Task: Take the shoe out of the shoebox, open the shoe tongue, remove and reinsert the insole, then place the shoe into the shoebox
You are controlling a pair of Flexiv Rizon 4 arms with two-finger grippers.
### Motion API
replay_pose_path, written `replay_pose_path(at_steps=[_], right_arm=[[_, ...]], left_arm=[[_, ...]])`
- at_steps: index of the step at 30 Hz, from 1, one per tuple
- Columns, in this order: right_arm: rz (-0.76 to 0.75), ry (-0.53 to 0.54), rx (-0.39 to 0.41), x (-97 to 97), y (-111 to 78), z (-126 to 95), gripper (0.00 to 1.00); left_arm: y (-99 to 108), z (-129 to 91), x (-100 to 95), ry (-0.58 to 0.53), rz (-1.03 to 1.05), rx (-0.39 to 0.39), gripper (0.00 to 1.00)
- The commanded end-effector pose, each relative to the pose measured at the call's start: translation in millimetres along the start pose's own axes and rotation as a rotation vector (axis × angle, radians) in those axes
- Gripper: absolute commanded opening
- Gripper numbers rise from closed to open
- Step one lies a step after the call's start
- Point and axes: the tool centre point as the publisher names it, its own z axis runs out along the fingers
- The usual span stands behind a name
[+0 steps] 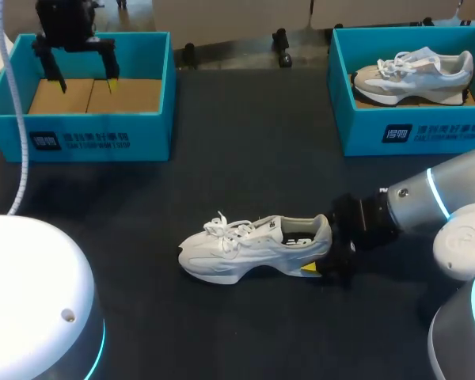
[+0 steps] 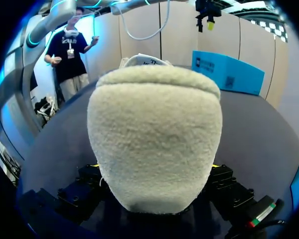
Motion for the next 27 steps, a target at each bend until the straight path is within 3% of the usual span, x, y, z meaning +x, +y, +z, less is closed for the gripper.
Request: replay_pose_path(at_steps=[1,11,27], right_arm=[[0.002,-0.002,0.005,-1.0,-0.3,0.6,0.00],[0.002,-0.002,0.005,-1.0,-0.3,0.6,0.00],[0.002,-0.002,0.005,-1.0,-0.3,0.6,0.00]], left_arm=[[22.6,-0.3,13.6,-0.014,-0.010,0.033,1.00],[65.7,0.5,38.0,-0.028,-0.025,0.004,1.00],[145.4,21.2,85.1,-0.035,0.008,-0.036,1.00]])
